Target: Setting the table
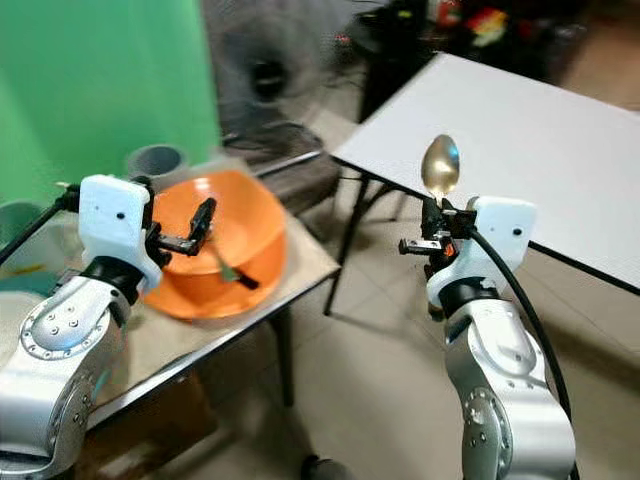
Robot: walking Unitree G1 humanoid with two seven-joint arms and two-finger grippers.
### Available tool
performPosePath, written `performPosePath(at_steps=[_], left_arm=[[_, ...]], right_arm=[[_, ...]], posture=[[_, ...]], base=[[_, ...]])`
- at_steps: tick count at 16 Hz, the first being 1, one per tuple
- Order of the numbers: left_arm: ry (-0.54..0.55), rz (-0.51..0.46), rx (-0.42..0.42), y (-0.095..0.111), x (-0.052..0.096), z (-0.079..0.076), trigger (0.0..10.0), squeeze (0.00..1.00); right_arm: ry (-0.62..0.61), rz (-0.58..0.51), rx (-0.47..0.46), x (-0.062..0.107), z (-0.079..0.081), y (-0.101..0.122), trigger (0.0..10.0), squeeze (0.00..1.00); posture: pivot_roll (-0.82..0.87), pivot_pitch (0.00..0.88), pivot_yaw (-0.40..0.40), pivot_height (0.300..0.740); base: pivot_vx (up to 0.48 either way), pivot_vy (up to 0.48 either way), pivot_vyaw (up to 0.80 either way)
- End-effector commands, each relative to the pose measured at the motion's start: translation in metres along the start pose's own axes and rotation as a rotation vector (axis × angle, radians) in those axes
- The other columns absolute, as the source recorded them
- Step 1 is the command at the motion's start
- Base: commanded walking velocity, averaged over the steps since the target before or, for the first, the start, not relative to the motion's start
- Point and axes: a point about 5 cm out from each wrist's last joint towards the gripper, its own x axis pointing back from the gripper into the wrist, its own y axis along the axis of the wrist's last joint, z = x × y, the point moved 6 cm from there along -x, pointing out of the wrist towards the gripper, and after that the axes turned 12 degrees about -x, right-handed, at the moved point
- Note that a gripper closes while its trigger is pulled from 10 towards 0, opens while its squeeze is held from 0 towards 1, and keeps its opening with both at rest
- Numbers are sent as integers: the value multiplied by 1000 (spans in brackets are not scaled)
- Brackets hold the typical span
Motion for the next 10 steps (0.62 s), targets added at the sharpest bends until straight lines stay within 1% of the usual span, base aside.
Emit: performPosePath(at_steps=[1,2,3,4,7,10], left_arm=[[-15,1,-4,0,1,-4,10000,0],[-11,4,-8,-1,3,-4,10000,0],[5,11,-16,-3,5,-3,10000,0],[21,17,-34,-3,7,1,10000,0],[30,10,-49,-1,6,5,10000,0],[39,16,-54,-3,8,6,10000,0]], right_arm=[[4,11,-4,1,1,-1,10000,0],[20,29,-19,1,3,-4,10000,0],[42,46,-56,0,7,-7,10000,0],[60,57,-74,-1,10,-9,10000,0],[76,62,-44,-4,13,-8,10000,0],[75,66,-55,-6,14,-7,10000,0]], posture=[[-70,51,-5,740],[-66,54,-11,740],[-58,58,-27,740],[-58,58,-27,740],[-40,66,-40,740],[-40,70,-40,740]], base=[[0,0,-775],[0,0,-788],[0,0,-800],[0,0,-788],[0,0,-756],[0,0,-700]])
